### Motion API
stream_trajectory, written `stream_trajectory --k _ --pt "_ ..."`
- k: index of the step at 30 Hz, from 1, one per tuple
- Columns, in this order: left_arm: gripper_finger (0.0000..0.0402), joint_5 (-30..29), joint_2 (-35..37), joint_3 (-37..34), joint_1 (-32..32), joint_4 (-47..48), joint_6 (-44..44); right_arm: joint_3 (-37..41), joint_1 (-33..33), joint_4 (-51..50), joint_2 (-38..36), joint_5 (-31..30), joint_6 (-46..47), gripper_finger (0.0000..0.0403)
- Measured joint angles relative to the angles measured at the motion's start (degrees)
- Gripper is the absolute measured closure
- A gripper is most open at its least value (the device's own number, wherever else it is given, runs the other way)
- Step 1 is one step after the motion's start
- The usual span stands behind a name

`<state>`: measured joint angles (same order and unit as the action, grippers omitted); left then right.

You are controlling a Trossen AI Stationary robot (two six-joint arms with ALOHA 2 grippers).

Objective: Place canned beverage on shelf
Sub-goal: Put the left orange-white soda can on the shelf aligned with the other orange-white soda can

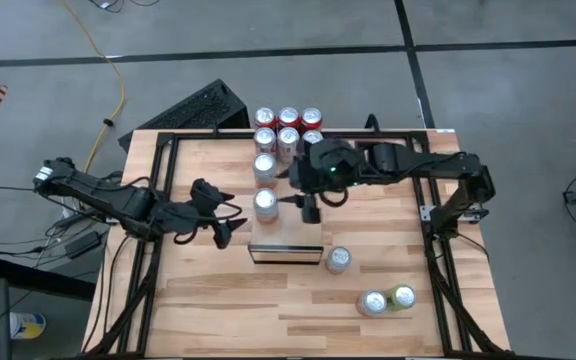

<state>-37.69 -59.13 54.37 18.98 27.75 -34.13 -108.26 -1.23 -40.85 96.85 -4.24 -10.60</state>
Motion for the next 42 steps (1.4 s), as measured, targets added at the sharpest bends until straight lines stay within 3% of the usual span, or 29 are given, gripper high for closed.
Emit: stream_trajectory --k 8,21,35,42 --pt "0.0038 1.6 -0.1 0.0 0.7 4.1 -2.9 -8.4 -1.4 -6.6 7.9 0.3 -1.7 0.0146" --pt "0.0038 3.0 -0.1 0.0 2.4 7.7 -6.3 -11.8 -1.8 -7.7 13.8 -2.6 -1.9 0.0053" --pt "0.0038 1.4 -0.1 0.0 4.4 11.2 -10.1 -11.7 -0.3 -8.9 15.0 -3.1 -1.4 0.0057" --pt "0.0038 0.2 -0.1 0.0 4.4 11.8 -10.1 -10.8 0.4 -8.8 15.1 -0.6 0.3 0.0057"
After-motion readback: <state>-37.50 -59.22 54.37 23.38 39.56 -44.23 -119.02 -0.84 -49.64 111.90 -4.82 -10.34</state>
